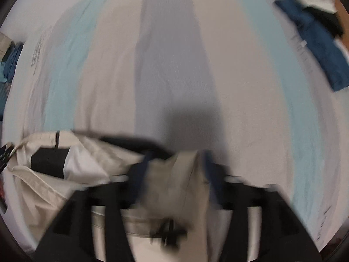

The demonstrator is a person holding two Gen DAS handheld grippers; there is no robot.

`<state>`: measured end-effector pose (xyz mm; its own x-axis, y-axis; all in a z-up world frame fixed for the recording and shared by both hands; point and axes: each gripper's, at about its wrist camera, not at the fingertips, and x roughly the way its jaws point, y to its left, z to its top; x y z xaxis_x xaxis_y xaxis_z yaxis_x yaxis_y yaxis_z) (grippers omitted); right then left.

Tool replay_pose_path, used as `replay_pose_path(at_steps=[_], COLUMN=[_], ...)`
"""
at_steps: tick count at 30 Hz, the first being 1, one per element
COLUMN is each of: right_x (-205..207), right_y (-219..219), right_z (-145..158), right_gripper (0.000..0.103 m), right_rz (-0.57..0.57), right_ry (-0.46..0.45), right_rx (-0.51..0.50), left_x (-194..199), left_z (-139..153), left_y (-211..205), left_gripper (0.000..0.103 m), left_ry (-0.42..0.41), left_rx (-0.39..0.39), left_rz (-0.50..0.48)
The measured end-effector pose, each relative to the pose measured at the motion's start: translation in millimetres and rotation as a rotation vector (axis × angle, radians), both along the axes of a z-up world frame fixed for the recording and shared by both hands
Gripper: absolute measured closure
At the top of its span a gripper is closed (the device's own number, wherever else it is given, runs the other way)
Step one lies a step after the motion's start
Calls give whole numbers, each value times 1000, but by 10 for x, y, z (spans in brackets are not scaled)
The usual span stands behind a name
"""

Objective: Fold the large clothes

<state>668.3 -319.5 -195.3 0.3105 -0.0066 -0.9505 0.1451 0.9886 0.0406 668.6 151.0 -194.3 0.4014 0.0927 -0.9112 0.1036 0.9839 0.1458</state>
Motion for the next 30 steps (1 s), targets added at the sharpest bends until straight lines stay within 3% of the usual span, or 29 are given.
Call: replay_pose_path(at_steps=[1,2,9,15,18,22,26,30], right_x=[-11,-13,-177,-582,-816,-1127,-1130,-901], right_y=[-20,-49,49,451,739,1120,1456,1634], right_z=[56,114,492,555,559,534,404,58], right_gripper=[39,39,33,32,26,26,26,26], right_rz=[-2,-7,47,129,170,229,275,255], right_ry=[-21,-35,-121,-129,-135,-158,-157,-91], right_rx=[-3,16,-71,-57,-41,8,42,36], left_x=[-29,-40,-23,-293,-465,-697,-769,-602], left_z=[99,171,425,458,452,462,412,134], left_y=[18,34,-59,-338,-463,-694,-1018,-1288], left_gripper=[6,6,6,6,6,6,6,6], left_ry=[-54,-82,-105,-92,-73,-71,-88,-36], left_rx=[-8,-18,-70,-114,-142,-197,-210,-215], left_rz=[7,10,44,20,5,-33,-75,-80])
